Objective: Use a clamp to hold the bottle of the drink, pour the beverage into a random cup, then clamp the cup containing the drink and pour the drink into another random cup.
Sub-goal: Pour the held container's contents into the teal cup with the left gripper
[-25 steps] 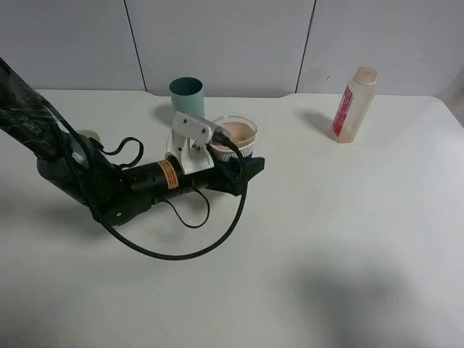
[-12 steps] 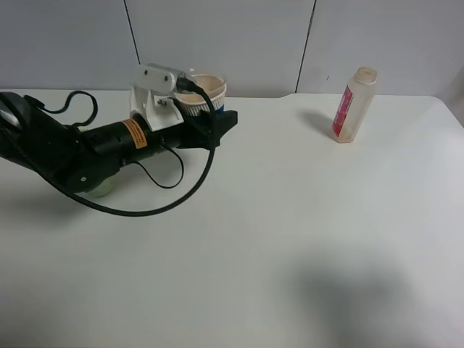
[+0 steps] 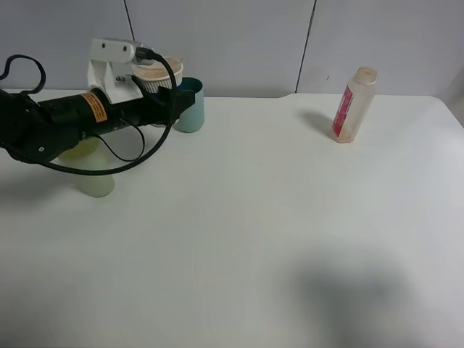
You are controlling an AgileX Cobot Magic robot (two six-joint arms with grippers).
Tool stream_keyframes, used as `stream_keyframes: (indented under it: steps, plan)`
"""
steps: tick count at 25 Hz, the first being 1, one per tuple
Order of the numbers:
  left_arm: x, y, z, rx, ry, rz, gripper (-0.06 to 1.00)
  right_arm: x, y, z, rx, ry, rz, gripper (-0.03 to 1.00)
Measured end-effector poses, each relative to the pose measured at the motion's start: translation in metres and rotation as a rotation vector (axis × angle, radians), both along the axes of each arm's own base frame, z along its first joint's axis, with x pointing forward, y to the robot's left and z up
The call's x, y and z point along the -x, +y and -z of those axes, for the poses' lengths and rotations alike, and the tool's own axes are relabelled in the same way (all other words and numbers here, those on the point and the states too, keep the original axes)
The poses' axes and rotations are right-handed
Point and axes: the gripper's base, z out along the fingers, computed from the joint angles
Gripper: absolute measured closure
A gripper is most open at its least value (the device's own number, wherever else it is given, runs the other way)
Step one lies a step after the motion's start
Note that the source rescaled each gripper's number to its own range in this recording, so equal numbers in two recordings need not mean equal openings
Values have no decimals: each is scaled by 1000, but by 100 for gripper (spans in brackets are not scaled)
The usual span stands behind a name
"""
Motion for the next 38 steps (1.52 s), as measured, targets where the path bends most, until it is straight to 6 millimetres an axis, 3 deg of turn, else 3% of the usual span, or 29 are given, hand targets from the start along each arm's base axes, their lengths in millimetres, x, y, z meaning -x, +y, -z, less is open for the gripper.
stream_keyframes:
  steps: [5,16,23,38]
  plan:
    - [-10,12,-4,-36,16,-53,94,0,0,0,0,0,0,-3]
    - [-61,49,-30,-167,7,-245,94,0,0,0,0,0,0,-3]
    - [-68,58,-33,-289,-39,-323,94,0,0,0,0,0,0,-3]
    - [-72,67,-30,-381,-52,-414,94,0,0,0,0,0,0,-3]
